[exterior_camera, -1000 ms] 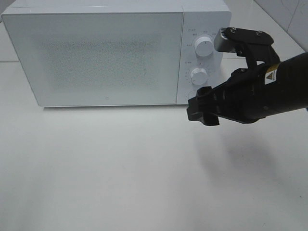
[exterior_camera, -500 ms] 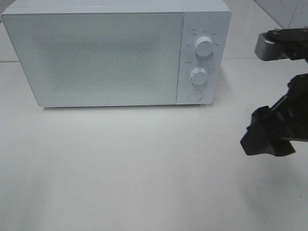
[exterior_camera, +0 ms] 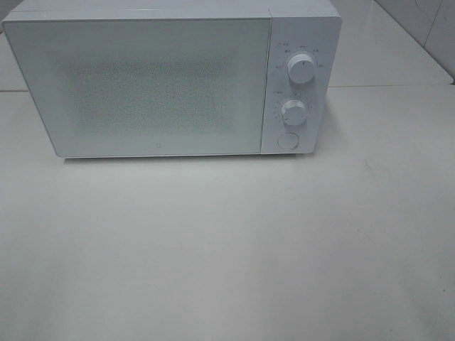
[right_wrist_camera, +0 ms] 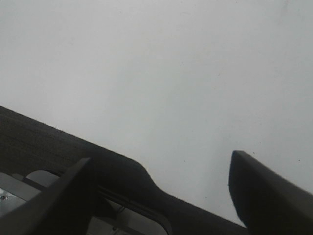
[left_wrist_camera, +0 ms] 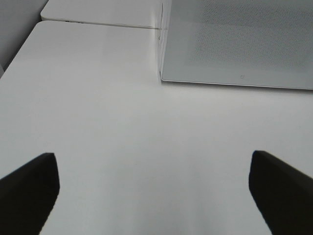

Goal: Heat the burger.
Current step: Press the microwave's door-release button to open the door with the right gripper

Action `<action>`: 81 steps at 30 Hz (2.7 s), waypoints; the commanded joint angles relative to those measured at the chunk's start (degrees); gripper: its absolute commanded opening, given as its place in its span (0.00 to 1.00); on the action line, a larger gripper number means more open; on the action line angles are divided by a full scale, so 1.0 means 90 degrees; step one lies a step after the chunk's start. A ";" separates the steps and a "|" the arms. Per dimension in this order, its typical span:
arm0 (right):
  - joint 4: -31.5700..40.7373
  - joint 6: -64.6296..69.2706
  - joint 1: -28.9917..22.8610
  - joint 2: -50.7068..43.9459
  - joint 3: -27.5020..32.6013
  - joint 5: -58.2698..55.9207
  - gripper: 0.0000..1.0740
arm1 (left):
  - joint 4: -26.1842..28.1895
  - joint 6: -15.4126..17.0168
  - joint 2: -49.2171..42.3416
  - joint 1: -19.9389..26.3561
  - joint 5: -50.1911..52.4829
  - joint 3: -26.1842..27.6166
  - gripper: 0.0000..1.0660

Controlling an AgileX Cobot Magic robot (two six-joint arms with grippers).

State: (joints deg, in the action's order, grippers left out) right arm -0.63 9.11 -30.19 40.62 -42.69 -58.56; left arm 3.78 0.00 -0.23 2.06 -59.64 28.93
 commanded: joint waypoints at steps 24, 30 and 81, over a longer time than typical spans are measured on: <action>-0.0369 -0.0350 0.2559 -0.3979 0.0694 -0.0216 0.67 | 0.0051 0.0000 -0.0140 0.0019 0.0032 -0.0006 0.92; -0.0369 -0.0350 0.3043 -0.4705 0.1432 -0.0045 0.67 | 0.0051 0.0000 -0.0140 0.0019 0.0032 -0.0006 0.92; -0.0083 -0.0350 0.3062 -0.2324 0.1273 0.2629 0.67 | 0.0051 0.0000 -0.0140 0.0019 0.0032 -0.0006 0.92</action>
State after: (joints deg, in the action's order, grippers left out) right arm -1.66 6.36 -2.75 19.25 -30.77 -36.50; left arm 3.78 0.00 -0.23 2.06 -59.64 28.93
